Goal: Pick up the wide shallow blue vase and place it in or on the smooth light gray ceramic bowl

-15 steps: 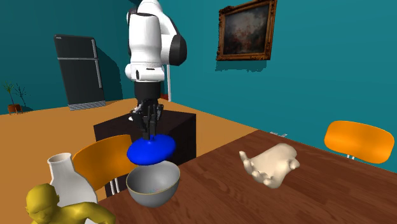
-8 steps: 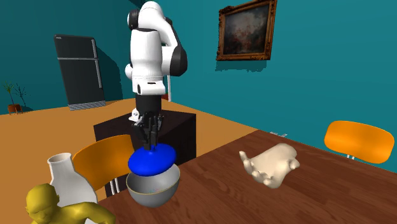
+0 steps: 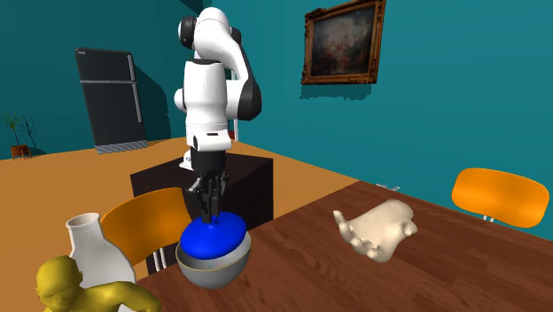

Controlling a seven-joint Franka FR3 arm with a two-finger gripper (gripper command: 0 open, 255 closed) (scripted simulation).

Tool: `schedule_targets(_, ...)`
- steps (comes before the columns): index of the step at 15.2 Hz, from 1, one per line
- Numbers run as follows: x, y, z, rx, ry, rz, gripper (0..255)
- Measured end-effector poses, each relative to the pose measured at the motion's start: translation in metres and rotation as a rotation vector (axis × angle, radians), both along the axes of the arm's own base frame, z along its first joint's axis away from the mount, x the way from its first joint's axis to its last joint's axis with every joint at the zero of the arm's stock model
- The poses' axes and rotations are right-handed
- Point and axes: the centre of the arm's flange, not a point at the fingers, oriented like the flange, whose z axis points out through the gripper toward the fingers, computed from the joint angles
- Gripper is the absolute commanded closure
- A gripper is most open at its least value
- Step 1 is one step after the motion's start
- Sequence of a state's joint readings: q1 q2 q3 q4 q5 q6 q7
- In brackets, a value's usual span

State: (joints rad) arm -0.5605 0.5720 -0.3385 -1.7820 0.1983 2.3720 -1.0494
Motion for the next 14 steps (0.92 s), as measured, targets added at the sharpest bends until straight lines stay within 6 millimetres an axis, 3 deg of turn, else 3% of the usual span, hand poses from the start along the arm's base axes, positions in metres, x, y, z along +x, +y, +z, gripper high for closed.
schedule_targets(5, 0.0, 0.0, -0.001, 0.0, 0.0, 0.0, 255)
schedule_targets(6, 0.0, 0.0, -0.001, 0.0, 0.0, 0.0, 0)
schedule_targets(12, 0.0, 0.0, -0.001, -0.001, -0.001, 0.0, 0)
schedule_targets(14, 0.0, 0.0, 0.014, -0.001, -0.001, 0.0, 0)
